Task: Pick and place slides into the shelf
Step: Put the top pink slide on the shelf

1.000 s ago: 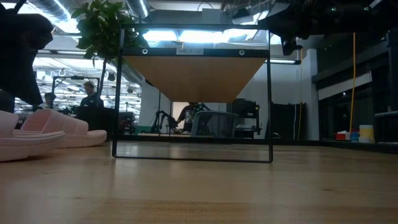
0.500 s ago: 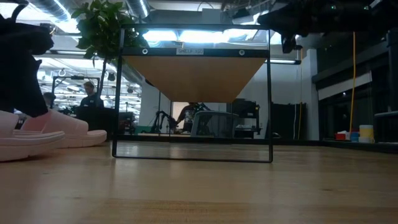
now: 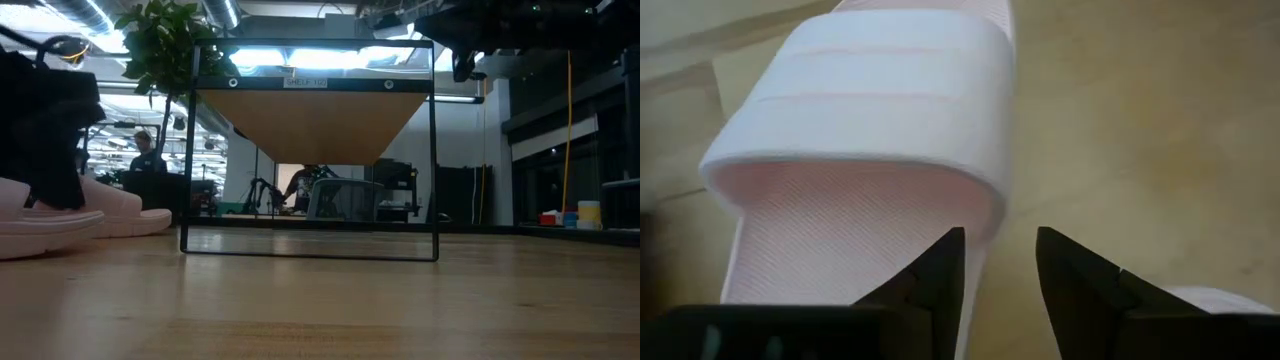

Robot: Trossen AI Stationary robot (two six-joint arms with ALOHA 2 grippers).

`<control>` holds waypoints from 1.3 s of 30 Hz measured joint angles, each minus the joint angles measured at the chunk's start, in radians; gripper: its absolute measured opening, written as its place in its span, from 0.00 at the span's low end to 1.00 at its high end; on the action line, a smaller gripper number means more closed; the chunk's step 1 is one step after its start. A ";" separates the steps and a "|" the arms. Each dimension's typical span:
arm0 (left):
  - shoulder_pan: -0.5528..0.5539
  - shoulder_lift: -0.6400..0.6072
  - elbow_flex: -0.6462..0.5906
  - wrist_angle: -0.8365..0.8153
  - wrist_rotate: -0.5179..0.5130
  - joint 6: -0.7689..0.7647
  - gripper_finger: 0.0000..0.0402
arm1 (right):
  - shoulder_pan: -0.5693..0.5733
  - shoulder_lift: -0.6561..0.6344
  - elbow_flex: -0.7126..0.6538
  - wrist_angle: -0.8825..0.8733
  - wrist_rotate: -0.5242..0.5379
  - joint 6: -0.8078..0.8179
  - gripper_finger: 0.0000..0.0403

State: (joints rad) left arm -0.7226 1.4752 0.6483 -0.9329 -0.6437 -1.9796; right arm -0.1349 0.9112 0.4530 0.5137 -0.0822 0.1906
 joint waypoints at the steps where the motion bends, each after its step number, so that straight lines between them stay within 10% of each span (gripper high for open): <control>1: 0.004 0.011 0.000 0.001 0.001 0.000 0.29 | 0.000 0.000 0.000 0.000 0.000 0.011 0.01; 16: 0.072 0.070 -0.001 0.044 -0.064 -0.002 0.28 | 0.000 0.000 0.000 0.008 0.000 0.015 0.01; 26: 0.082 0.070 -0.001 0.073 -0.110 0.000 0.03 | 0.000 0.000 0.000 0.009 0.000 0.018 0.01; 39: 0.060 0.035 -0.001 0.066 -0.108 0.000 0.01 | 0.000 0.000 0.000 0.009 0.000 0.017 0.01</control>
State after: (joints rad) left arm -0.6622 1.5103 0.6476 -0.8665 -0.7516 -1.9793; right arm -0.1345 0.9112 0.4534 0.5228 -0.0822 0.2077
